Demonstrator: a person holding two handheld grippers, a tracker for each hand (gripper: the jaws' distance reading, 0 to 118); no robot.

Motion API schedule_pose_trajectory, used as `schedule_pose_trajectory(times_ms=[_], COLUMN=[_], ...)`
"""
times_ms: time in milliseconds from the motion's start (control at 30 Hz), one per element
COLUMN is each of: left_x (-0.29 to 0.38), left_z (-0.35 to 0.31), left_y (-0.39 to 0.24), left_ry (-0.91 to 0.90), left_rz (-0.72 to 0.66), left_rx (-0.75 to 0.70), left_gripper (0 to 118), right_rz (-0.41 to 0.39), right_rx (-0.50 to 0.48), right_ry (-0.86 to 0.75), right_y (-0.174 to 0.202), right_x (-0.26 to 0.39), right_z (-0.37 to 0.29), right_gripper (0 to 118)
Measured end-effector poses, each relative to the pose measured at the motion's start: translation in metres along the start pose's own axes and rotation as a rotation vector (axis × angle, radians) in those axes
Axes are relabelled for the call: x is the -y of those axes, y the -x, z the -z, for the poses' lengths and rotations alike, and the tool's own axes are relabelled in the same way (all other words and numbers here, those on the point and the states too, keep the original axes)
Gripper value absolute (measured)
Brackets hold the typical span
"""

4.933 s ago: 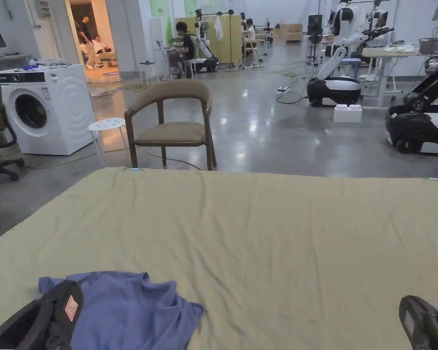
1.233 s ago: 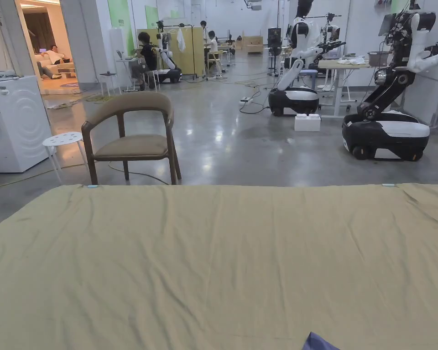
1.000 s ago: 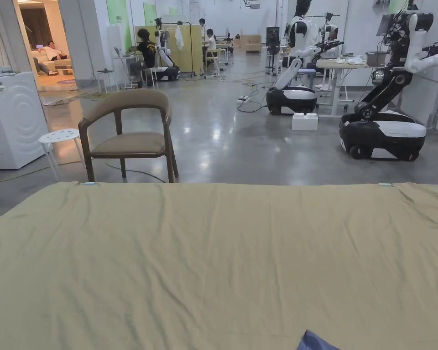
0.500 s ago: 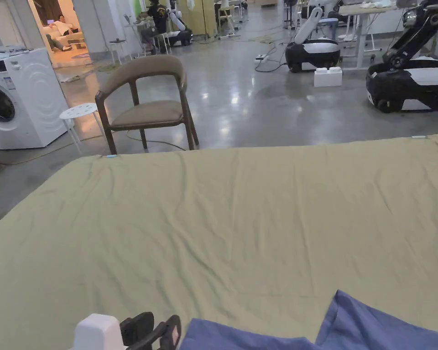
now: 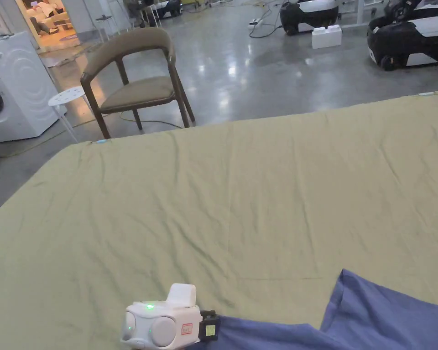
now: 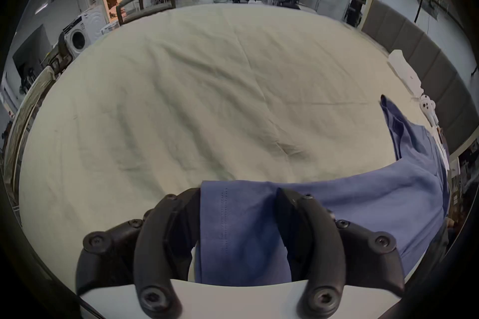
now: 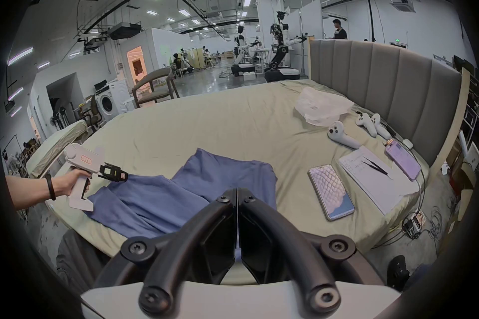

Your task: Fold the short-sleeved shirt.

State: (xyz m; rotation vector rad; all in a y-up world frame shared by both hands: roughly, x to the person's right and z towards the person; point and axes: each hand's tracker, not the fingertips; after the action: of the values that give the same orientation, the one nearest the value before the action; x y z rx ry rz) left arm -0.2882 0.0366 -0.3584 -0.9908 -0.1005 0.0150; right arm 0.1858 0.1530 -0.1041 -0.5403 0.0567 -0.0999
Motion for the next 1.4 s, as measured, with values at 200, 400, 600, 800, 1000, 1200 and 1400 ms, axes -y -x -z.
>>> schedule_pose_trajectory(times_ms=[200, 400, 600, 800, 1000, 1200, 1400], left_x=[0.007, 0.003, -0.012, -0.014, -0.008, 0.0, 0.015], left_z=[-0.012, 0.001, 0.006, 0.006, 0.007, -0.042, -0.201], left_y=[-0.019, -0.023, -0.029, -0.028, -0.033, -0.024, -0.002], left_ry=[-0.003, 0.037, 0.117, 0.135, 0.11, -0.037, -0.381], left_rz=[0.058, 0.034, 0.054, 0.065, 0.091, 0.172, 0.031], left_rx=[-0.011, -0.041, -0.056, -0.05, -0.064, -0.013, 0.152], left_gripper=[10, 8, 8, 8, 8, 0, 0], right_rz=[0.093, 0.005, -0.16, -0.199, -0.271, -0.188, -0.127], right_rx=[0.003, -0.089, -0.099, -0.063, -0.134, -0.108, -0.151], right_ry=[0.072, 0.157, 0.33, 0.555, 0.58, 0.467, 0.166], right_y=[-0.014, -0.024, -0.032, -0.049, -0.036, -0.032, -0.044], right_x=[0.008, -0.029, -0.063, -0.061, -0.057, -0.072, -0.128], right_z=[0.02, 0.088, 0.233, 0.336, 0.326, 0.278, 0.159], right_gripper=[0, 57, 75, 72, 5, 3, 3])
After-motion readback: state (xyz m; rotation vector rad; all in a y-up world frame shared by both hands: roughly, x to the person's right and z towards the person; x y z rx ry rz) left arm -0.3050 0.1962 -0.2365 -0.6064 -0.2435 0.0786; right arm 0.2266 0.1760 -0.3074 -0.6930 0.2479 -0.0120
